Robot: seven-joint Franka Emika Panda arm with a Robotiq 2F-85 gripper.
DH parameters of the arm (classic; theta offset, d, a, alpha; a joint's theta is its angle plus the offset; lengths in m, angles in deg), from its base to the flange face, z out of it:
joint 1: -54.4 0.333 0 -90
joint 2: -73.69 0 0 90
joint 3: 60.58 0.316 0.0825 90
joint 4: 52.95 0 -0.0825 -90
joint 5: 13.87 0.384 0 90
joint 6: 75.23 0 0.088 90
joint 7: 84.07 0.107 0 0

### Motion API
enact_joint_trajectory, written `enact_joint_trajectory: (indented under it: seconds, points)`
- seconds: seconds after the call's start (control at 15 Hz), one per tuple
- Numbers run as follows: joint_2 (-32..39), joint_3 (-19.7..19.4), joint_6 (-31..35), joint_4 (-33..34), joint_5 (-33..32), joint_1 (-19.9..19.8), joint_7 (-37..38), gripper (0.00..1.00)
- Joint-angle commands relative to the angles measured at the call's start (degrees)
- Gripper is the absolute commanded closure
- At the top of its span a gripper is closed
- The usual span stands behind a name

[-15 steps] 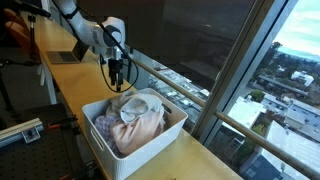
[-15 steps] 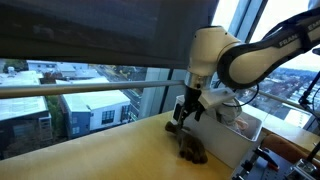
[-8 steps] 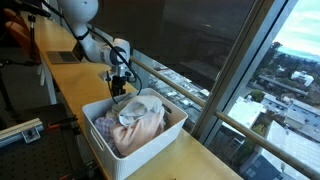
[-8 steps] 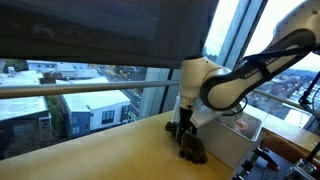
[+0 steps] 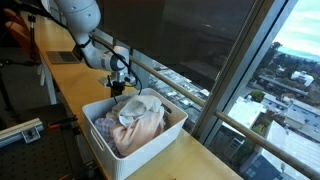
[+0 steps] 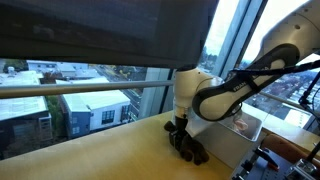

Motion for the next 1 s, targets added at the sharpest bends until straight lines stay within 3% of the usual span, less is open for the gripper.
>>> enact_joint_trajectory:
  seconds: [0.0,0.4,0.73,0.93]
  points:
    - [-1.0,-0.2,0.3,-0.6,2.5,0.1,-2.6,0.57]
    - [-6.6,1.0,-1.1,-3.0,5.2,1.3,-3.5,0.98]
    - [-17.2,1.1,-3.1,-7.7,4.9,2.7,-2.9,0.96]
    - [-25.1,0.3,-5.4,-10.0,3.5,1.5,-2.4,0.96]
